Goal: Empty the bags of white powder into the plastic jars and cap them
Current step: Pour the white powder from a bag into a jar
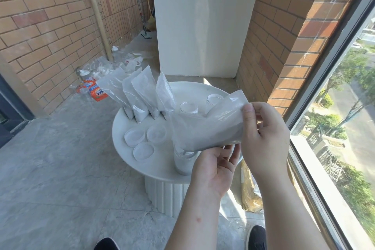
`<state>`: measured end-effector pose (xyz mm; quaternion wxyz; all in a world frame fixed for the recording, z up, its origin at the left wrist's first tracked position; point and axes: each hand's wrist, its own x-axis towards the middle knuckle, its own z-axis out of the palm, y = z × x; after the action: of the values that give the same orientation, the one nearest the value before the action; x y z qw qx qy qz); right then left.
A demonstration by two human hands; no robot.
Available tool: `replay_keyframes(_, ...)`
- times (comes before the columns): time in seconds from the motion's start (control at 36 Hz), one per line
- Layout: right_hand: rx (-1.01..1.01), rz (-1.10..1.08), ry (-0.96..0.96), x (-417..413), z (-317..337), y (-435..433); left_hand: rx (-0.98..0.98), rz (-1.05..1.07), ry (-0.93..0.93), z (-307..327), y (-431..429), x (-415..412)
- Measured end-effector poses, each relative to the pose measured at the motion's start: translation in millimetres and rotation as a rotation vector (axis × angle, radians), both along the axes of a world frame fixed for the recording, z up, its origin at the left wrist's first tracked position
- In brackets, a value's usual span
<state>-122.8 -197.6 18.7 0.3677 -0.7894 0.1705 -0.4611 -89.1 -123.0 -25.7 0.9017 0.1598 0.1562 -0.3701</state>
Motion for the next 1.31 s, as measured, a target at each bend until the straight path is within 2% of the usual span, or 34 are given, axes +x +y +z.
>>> replay_keyframes(0.94,0.011,0.06,0.087,-12,-3,-11,-0.022,-0.03,-0.038,14,-2,-11)
replay_keyframes(1.19,-0.034,0.066,0.123,-16,-6,-15,-0.033,-0.029,-0.068,15,-3,-14)
replay_keyframes(1.31,-0.078,0.055,0.08,-16,-4,-12,-0.03,-0.036,-0.073,16,-2,-15)
